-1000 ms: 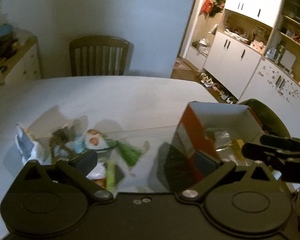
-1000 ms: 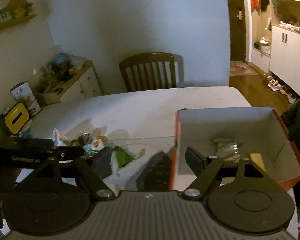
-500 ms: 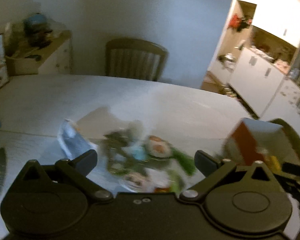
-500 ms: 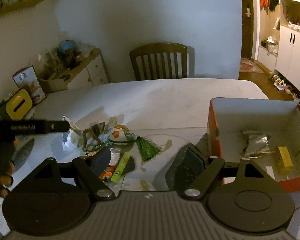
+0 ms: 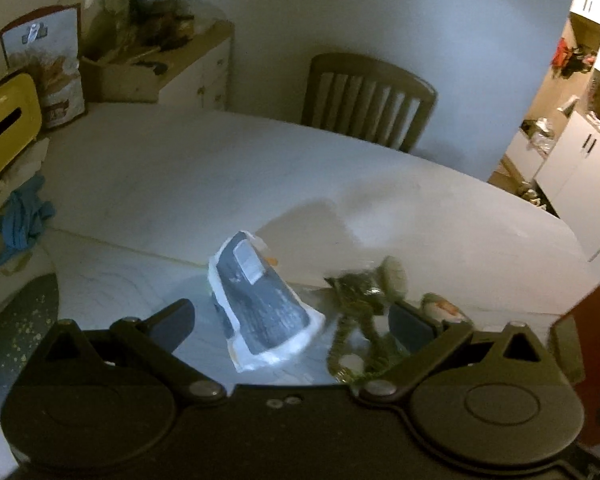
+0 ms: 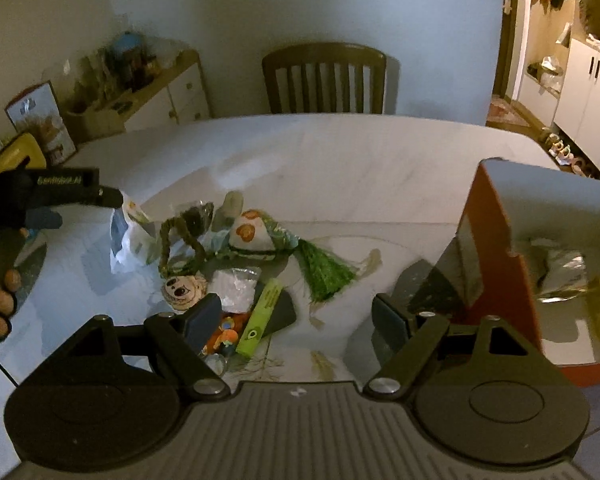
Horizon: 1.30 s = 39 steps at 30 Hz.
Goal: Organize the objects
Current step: 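Grasp the white plastic bag with left tool while right tool grasps green highlighter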
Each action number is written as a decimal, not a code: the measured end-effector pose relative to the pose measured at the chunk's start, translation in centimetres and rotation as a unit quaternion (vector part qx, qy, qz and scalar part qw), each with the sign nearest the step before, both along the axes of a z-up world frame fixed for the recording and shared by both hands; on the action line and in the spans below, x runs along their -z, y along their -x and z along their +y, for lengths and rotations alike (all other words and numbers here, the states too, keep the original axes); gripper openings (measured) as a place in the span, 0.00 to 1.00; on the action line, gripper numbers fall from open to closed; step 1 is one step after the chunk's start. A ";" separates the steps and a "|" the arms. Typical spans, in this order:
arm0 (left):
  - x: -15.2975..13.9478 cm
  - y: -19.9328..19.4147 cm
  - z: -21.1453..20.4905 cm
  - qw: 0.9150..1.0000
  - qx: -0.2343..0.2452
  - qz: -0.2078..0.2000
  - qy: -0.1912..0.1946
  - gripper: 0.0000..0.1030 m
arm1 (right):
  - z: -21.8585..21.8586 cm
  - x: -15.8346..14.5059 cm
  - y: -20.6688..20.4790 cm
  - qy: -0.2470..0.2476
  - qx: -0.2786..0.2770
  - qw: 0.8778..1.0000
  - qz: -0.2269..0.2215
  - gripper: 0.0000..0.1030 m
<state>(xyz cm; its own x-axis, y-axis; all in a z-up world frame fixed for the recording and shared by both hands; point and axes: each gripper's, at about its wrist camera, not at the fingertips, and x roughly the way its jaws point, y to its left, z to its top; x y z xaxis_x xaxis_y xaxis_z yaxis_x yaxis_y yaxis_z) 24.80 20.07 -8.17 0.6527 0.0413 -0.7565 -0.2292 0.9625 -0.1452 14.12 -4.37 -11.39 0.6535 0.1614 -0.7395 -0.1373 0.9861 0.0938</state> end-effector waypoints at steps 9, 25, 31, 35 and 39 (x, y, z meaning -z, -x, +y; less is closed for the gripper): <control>2.5 -3.9 2.4 0.998 -0.037 0.040 -0.009 1.00 | 1.4 3.0 -2.4 0.020 -0.001 0.999 0.032 0.80; 5.9 -6.3 3.1 0.994 -0.049 0.091 -0.027 1.00 | 2.3 6.8 -5.4 0.034 0.010 0.996 0.080 0.76; 6.5 -6.4 3.3 0.994 -0.053 0.096 -0.023 1.00 | 2.5 7.4 -5.7 0.028 0.013 0.995 0.090 0.71; 7.0 -6.4 3.4 0.993 -0.056 0.102 -0.020 1.00 | 2.8 7.6 -6.0 0.029 0.012 0.995 0.092 0.68; 7.6 -6.1 3.7 0.992 -0.057 0.109 -0.022 1.00 | 3.0 7.7 -6.2 0.027 0.010 0.995 0.096 0.61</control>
